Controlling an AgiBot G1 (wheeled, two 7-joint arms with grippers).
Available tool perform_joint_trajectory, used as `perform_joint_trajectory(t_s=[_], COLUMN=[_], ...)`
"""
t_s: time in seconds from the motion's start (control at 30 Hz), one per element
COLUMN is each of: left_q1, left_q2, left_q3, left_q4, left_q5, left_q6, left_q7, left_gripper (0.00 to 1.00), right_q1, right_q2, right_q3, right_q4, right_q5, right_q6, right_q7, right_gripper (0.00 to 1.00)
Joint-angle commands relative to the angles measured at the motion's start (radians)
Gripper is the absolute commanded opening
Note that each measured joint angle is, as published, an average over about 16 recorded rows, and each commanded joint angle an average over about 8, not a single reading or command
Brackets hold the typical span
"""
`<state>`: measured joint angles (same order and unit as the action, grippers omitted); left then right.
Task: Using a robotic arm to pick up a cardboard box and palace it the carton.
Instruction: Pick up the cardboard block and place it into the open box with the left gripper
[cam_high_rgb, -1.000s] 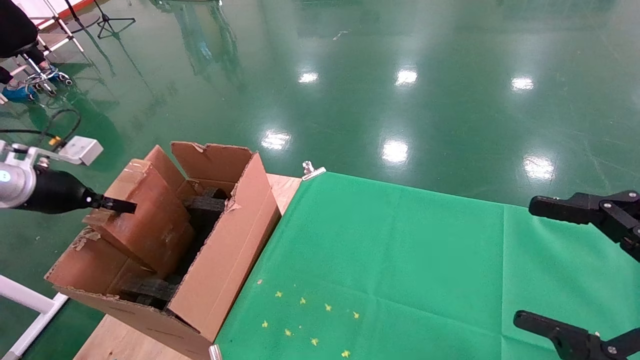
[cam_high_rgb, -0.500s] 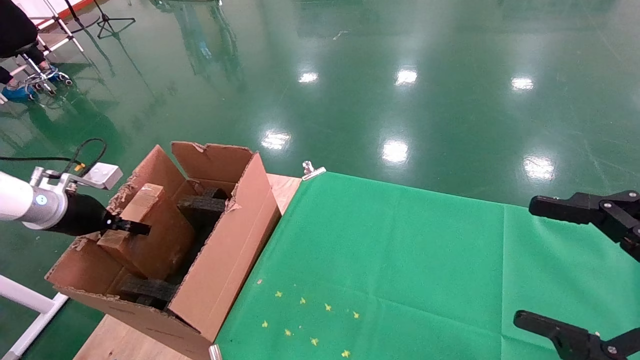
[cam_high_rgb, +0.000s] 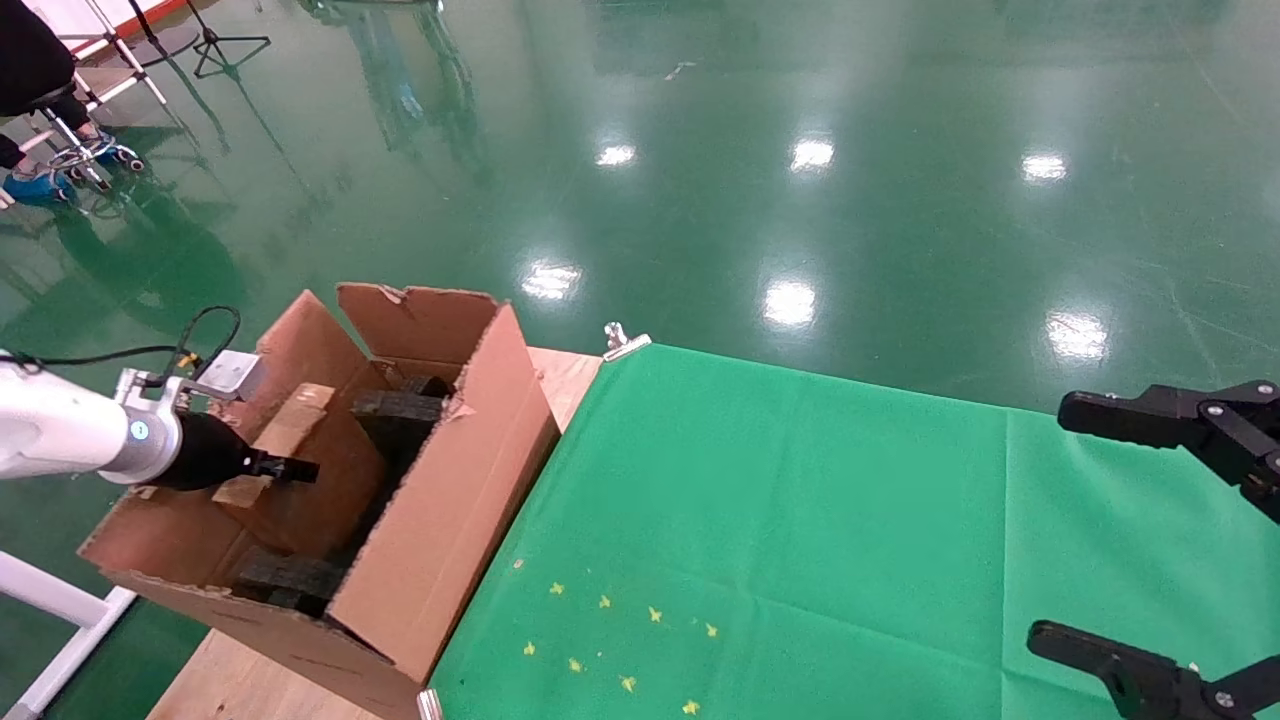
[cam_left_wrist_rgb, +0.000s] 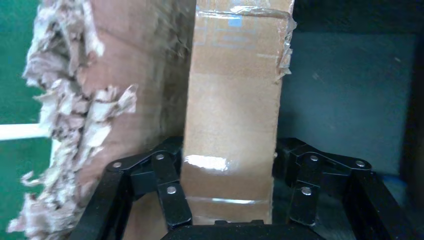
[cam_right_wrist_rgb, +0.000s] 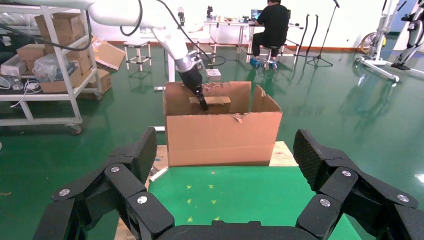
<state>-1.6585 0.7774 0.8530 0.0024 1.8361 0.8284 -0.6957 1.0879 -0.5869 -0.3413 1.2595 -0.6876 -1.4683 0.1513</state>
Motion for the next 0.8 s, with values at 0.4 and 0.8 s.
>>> perform_joint_trajectory(t_s=[0.4,0.8], left_q1=[0.083,0.141], left_q2=[0.035,0.066], left_q3=[-0.016,-0.029], left_q4=[0.007,0.009], left_q5=[-0.023,-0.041], left_q6=[-0.129,-0.164], left_q7=[-0.023,-0.043], left_gripper=[0.0,0.0], right_q1=[0.0,0.0], right_q2=[0.0,0.0], right_q3=[0.0,0.0], right_q4=[0.0,0.0], right_q5=[0.0,0.0], right_q6=[0.0,0.0], right_q7=[0.0,0.0], right_gripper=[1.0,1.0])
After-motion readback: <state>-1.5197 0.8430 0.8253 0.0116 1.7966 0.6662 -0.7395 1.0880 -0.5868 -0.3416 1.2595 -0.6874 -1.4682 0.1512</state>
